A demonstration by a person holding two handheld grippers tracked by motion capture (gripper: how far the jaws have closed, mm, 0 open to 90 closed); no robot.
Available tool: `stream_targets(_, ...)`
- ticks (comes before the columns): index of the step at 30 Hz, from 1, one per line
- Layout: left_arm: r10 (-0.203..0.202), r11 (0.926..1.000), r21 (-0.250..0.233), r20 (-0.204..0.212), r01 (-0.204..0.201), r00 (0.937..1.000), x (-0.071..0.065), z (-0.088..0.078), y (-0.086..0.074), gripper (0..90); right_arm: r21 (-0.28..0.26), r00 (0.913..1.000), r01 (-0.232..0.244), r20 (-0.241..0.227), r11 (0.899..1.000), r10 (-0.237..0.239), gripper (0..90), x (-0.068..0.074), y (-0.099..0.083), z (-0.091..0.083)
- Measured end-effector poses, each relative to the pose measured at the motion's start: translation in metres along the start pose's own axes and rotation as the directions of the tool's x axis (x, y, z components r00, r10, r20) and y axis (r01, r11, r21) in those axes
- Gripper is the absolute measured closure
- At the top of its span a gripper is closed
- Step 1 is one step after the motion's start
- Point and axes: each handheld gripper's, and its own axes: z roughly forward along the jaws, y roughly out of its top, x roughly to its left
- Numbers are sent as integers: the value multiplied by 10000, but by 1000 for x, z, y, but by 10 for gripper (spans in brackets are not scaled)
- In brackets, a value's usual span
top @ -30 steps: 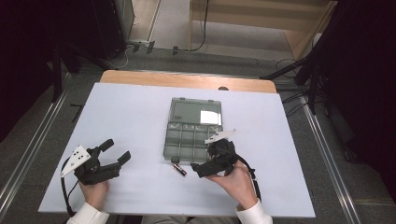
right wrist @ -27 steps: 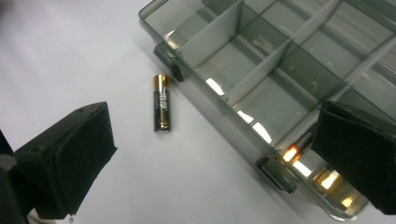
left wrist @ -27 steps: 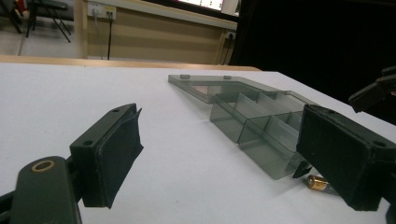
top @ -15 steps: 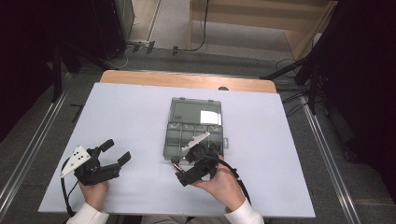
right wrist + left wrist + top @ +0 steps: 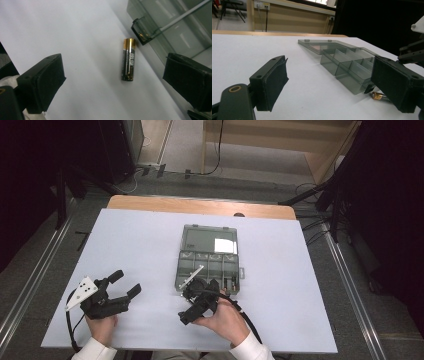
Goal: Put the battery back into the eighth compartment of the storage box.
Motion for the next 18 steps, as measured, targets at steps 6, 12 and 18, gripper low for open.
stream_targets(6,15,10000,61,50,-15,10000,0,0,0,132,589,9999,115,-16,9982,-114,85,4,4,9)
stream_targets(12,23,10000,34,113,-23,9999,-1,1,0,132,1035,9998,-8,183,9946,-11,130,3,8,16)
stream_targets(18,36,10000,43,128,-37,9999,-1,1,0,132,1258,9998,-187,121,9919,174,197,0,12,21)
